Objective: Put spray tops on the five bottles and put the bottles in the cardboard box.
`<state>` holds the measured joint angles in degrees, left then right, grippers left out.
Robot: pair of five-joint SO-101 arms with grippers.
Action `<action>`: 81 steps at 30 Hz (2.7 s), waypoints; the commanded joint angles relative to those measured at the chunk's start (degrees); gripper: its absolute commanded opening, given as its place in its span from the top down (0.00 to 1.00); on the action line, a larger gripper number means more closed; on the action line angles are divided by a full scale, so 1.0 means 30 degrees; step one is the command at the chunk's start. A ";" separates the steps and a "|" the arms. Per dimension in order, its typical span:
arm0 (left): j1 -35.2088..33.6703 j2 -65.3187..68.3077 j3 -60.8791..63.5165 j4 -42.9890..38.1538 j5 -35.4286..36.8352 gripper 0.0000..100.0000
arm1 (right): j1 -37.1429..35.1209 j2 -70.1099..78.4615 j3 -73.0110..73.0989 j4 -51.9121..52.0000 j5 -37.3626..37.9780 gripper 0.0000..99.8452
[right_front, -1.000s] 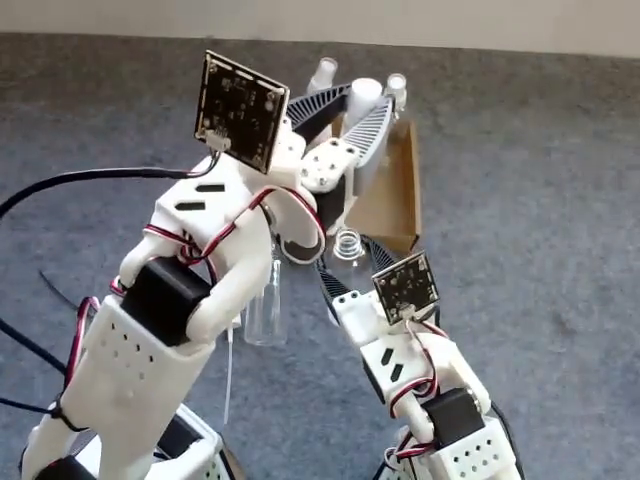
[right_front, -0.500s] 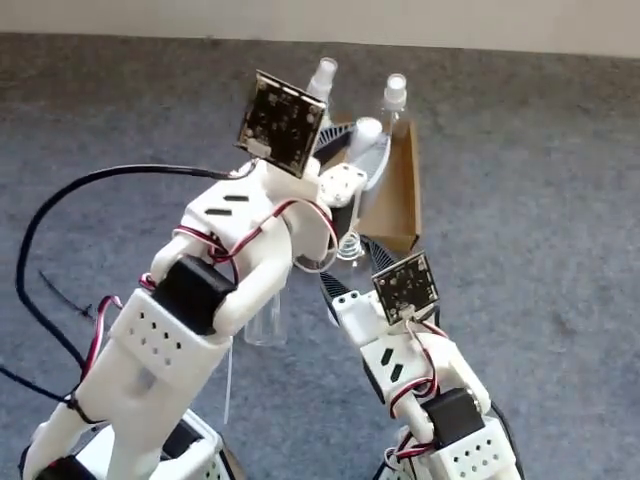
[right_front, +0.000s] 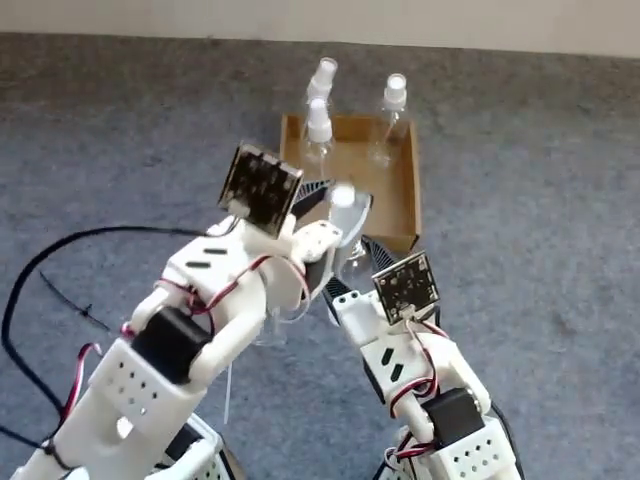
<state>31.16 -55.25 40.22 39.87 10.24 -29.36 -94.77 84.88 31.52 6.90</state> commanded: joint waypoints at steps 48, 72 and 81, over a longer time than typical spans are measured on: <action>-0.0161 0.1714 -0.1451 0.4132 -0.5040 0.86 | 0.0015 -0.0278 -0.0249 0.1919 -0.0147 1.00; -0.5407 -0.3033 0.4586 0.4220 -0.5509 0.79 | 0.4352 1.3231 -1.2352 -0.2300 -0.2608 1.00; -0.4527 -0.3004 0.5377 0.3429 -0.5451 0.76 | 0.0894 1.8476 -1.6513 0.0220 -0.3194 1.00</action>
<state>16.31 -63.60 56.31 53.76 -6.37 -23.12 -40.53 41.10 28.26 -2.15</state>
